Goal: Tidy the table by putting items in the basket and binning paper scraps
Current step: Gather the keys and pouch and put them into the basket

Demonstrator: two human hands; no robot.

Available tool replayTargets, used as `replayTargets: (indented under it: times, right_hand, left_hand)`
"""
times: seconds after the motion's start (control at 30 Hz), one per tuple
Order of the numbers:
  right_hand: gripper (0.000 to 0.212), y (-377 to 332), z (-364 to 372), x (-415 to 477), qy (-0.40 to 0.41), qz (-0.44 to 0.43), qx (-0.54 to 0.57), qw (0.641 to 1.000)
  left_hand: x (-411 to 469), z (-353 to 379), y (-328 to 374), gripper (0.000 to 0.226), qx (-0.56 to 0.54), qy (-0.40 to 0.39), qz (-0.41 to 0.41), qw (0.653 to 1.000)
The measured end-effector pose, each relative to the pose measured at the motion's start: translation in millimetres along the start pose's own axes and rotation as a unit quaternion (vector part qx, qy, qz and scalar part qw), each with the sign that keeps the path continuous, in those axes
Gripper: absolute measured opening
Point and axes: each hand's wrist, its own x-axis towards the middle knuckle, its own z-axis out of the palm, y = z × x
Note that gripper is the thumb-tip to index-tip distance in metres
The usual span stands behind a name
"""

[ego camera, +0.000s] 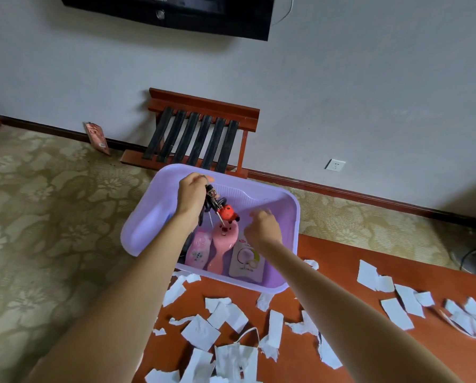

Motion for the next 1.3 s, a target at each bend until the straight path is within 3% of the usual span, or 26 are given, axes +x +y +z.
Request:
replayTargets:
  times: [0.07,0.13,0.23,0.33,0.5,0.63,0.8,0.97,1.07,1.17,1.3]
  right_hand:
    - [0.049,-11,-8,6,0.017,-0.053,0.144,0.988]
    - [0.056,-20,-11,14,-0.045,-0.080,0.225,0.970]
    - [0.068,-29,-4,30,-0.143,-0.098,0.223,0.959]
    - [0.066,-35,2,41,-0.153,-0.089,0.250,0.952]
    - [0.064,-41,11,50,-0.114,-0.117,0.298,0.940]
    - [0.054,-40,19,48,-0.086,-0.122,0.291,0.945]
    - [0.049,-41,24,51,-0.095,-0.111,0.287,0.947]
    - [0.049,-42,20,53,-0.086,-0.052,0.369,0.924]
    - [0.040,-34,23,54,-0.030,-0.030,0.273,0.961]
    - [0.031,-24,30,53,-0.090,-0.011,0.102,0.991]
    - [0.027,-15,31,54,-0.104,0.019,0.089,0.990]
  left_hand:
    - [2,4,6,0.028,0.010,-0.031,0.013,0.999]
    - [3,6,12,0.026,0.042,-0.067,0.036,0.996]
    - [9,4,16,0.021,0.085,-0.074,0.081,0.990]
    - [18,-3,10,0.019,0.098,-0.054,0.096,0.989]
    - [35,-11,-4,0.022,-0.001,0.011,-0.023,1.000]
    - [43,-11,-16,0.022,-0.112,0.046,-0.115,0.986]
    - [49,-9,-22,0.026,-0.094,0.107,-0.099,0.985]
    - [51,-10,-27,0.027,-0.134,0.150,-0.128,0.971]
    - [50,-8,-29,0.031,-0.188,0.166,-0.153,0.956]
    - [49,-5,-29,0.033,-0.240,0.158,-0.185,0.940]
    - [46,2,-32,0.035,-0.306,0.121,-0.215,0.919]
